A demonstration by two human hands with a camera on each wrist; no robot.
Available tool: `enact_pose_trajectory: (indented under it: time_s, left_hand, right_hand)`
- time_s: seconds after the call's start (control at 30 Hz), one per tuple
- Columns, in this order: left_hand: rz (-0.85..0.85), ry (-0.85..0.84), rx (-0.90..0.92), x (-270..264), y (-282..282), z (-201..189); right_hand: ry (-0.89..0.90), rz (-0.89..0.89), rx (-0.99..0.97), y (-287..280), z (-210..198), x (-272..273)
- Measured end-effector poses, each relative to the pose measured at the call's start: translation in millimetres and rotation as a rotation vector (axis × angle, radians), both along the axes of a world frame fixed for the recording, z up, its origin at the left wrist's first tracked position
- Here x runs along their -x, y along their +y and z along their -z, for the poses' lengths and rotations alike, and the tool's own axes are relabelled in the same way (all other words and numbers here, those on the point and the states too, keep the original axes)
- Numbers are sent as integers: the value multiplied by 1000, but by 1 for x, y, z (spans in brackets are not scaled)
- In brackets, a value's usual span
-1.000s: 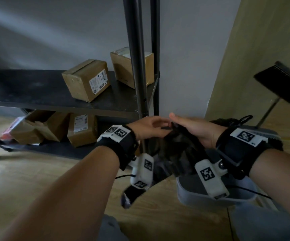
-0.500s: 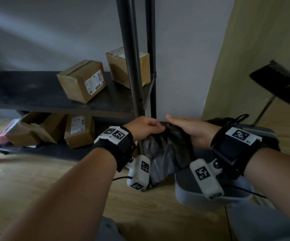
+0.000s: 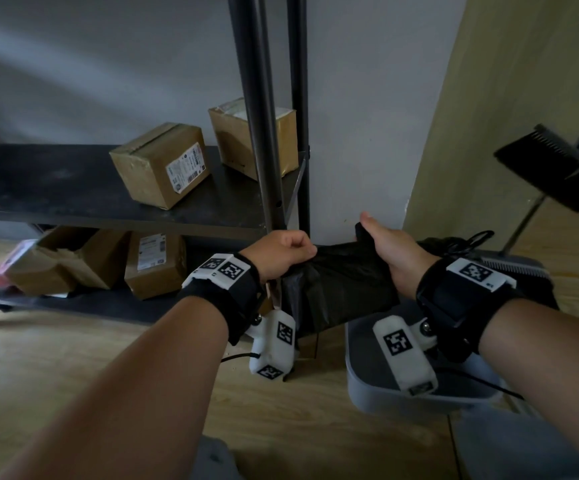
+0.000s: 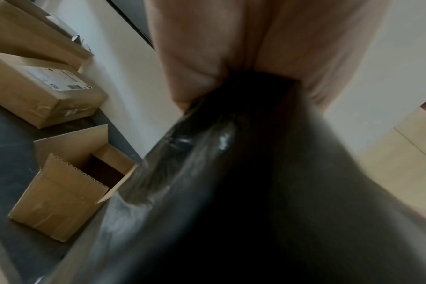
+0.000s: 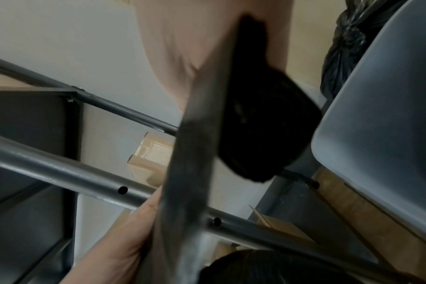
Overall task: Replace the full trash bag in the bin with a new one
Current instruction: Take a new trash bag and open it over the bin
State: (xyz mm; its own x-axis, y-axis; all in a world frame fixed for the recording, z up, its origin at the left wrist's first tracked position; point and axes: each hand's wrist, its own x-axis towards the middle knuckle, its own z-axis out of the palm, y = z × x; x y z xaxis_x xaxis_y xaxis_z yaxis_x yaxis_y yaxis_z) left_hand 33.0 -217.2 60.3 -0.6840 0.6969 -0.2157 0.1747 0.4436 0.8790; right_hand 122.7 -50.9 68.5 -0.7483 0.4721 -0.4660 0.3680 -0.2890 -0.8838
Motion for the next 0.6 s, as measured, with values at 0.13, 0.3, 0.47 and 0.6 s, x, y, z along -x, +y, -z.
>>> enact_pose_trajectory:
  time_s: [0.13,0.3,0.47,0.6]
  left_hand:
    - [7,-7,-3,0,-2,-3]
    - [14,-23,-4,-1,-5,-7]
    - [15,-23,-13,-4,-9,-16]
    - [-8,-35,-64,1,-19,-29]
  right_hand:
    - [-5,6,40,1,1,0]
    - [-22,8,-2,1,2,1]
    - [17,-207,25,5,-7,-7]
    - [86,-461,96,13,-15,-13]
